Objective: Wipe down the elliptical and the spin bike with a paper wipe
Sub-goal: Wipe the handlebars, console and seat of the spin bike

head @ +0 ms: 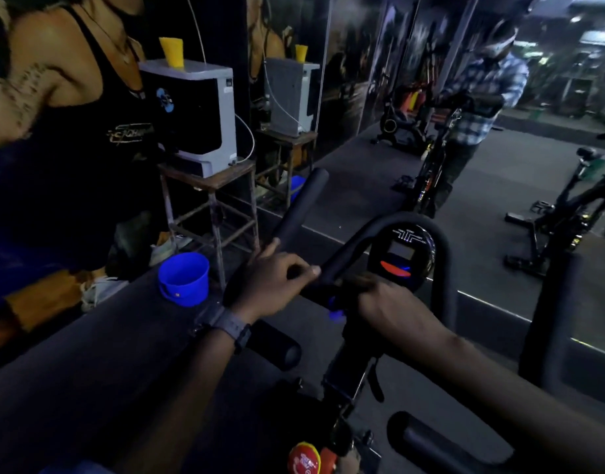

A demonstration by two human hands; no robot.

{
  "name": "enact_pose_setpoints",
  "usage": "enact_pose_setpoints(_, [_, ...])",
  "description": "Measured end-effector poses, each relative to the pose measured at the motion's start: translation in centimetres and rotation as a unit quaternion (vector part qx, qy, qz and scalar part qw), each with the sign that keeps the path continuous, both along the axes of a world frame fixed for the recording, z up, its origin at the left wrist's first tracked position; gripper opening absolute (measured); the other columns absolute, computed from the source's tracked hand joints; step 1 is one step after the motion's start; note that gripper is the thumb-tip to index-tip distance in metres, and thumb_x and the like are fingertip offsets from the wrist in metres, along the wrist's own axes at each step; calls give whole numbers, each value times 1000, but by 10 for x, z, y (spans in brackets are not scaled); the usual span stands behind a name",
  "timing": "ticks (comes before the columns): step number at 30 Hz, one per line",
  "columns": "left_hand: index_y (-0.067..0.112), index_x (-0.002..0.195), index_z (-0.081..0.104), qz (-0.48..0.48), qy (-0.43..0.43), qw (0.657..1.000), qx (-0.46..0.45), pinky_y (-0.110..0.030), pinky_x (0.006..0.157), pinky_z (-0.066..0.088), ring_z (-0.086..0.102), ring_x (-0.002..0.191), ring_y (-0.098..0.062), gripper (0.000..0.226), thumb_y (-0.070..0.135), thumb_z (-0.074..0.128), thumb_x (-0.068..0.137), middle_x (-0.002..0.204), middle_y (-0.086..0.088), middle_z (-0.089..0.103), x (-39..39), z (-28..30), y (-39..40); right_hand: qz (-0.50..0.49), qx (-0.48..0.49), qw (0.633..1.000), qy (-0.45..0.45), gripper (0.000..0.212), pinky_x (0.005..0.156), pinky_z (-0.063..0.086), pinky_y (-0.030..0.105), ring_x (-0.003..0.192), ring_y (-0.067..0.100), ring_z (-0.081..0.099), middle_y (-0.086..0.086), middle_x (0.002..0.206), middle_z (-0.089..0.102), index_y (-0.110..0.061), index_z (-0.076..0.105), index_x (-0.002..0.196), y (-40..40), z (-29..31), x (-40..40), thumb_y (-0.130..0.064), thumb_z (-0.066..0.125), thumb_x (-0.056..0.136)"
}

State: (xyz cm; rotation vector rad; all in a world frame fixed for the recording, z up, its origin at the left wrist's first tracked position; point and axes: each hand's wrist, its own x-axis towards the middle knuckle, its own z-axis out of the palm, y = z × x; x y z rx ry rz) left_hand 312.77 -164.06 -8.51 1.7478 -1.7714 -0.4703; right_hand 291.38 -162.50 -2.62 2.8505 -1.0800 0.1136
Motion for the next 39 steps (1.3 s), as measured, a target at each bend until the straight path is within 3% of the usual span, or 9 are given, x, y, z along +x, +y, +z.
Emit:
enact_pose_setpoints(2, [24,123,61,-39,-82,996,-3,-38,119,9,30,145,-18,71,74,36,80,137,4,56,-14,1,13,-9,28,998,54,28,66,57,35,97,19,62,-3,111,58,-24,67,101,9,-5,-27,-31,47,83])
enact_pose_setpoints(5, [13,151,29,-48,-135,990,14,-37,123,0,8,152,-18,77,61,44,94,161,1,26,-35,4,30,-50,32,998,30,23,68,55,36,93,26,65,1,109,63,-18,66,104,23,3,-36,-22,55,83])
enact_pose_setpoints(8, [12,157,3,-40,-180,982,38,-39,123,5,-8,152,-18,84,54,44,97,166,-2,-1,-51,5,50,-85,8,996,33,18,73,53,41,95,34,64,9,103,64,-10,59,104,31,-1,-20,-19,51,90])
enact_pose_setpoints(12, [26,157,-5,-50,-199,977,54,-45,117,20,-21,150,-18,74,45,40,100,163,-3,-22,-69,8,69,-123,108,986,41,29,89,50,36,108,31,60,9,98,60,-3,58,117,34,-34,-26,-14,39,98])
enact_pose_setpoints(15, [33,156,5,-54,-186,981,26,-43,114,25,-17,151,-15,65,41,39,102,164,0,-18,-71,6,72,-84,122,989,-8,27,80,54,38,99,28,64,11,111,61,-8,58,117,30,-29,-26,-16,54,91])
enact_pose_setpoints(21, [38,152,26,-95,-149,983,-45,-40,110,36,-1,150,-3,60,22,45,98,162,20,12,-65,4,77,-106,100,987,63,23,81,52,42,101,34,65,15,108,64,-5,57,112,41,-26,-8,-20,50,96])
enact_pose_setpoints(28, [39,152,25,-99,-157,982,-43,-44,107,41,2,150,-3,75,12,52,88,162,20,12,-64,4,77,-115,50,989,74,24,82,48,43,107,35,61,18,117,59,-3,53,118,54,-17,-3,-14,42,100])
enact_pose_setpoints(35, [41,151,25,-82,-158,983,-44,-40,111,36,3,150,-2,63,28,52,96,161,22,14,-70,6,78,-158,50,984,63,21,79,48,41,105,36,62,15,113,60,-6,52,115,58,-9,-22,-17,46,98])
enact_pose_setpoints(39, [40,153,20,-75,-180,980,-30,-40,111,35,0,150,-4,68,30,52,93,163,20,10,-75,9,82,-167,31,985,-23,21,76,48,41,98,38,63,16,105,64,-5,55,111,57,-5,-27,-16,49,94])
